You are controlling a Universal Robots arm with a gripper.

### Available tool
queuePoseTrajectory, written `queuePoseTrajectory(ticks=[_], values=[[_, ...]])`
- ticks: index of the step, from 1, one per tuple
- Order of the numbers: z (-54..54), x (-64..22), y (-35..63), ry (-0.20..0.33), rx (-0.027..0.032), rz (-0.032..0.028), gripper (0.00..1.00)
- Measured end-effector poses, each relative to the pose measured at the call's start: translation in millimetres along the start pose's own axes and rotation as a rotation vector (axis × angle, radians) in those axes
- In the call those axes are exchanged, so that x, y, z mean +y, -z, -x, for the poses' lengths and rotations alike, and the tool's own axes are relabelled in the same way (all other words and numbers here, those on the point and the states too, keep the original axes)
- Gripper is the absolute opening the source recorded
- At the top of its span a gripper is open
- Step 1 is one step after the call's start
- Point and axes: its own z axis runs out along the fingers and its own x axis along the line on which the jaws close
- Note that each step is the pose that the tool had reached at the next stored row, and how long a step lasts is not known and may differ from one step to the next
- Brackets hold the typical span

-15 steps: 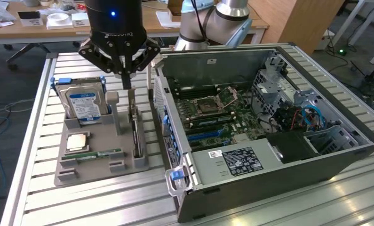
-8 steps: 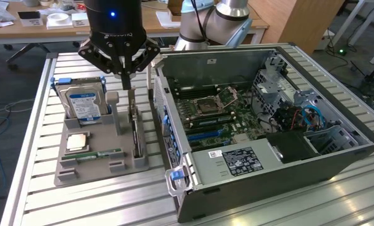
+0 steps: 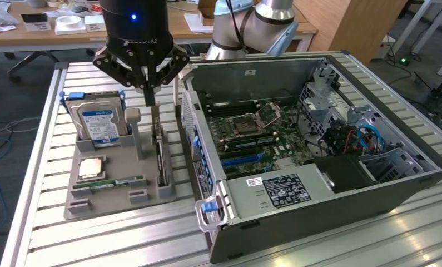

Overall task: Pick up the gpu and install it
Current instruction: 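Pick up the gpu and move the gpu toward the slot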

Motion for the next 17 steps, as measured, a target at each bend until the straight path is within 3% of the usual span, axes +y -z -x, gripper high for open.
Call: queuePoseTrajectory(ticks=[8,10,11,14,17], values=[[0.0,0.0,0.0,0.0,0.0,0.0,0.11],[0.0,0.0,0.0,0.0,0.0,-0.0001,0.23],[0.0,0.0,0.0,0.0,0.0,0.0,0.23],[0.0,0.0,0.0,0.0,0.0,0.0,0.36],[0.0,0.0,0.0,0.0,0.0,0.0,0.36]])
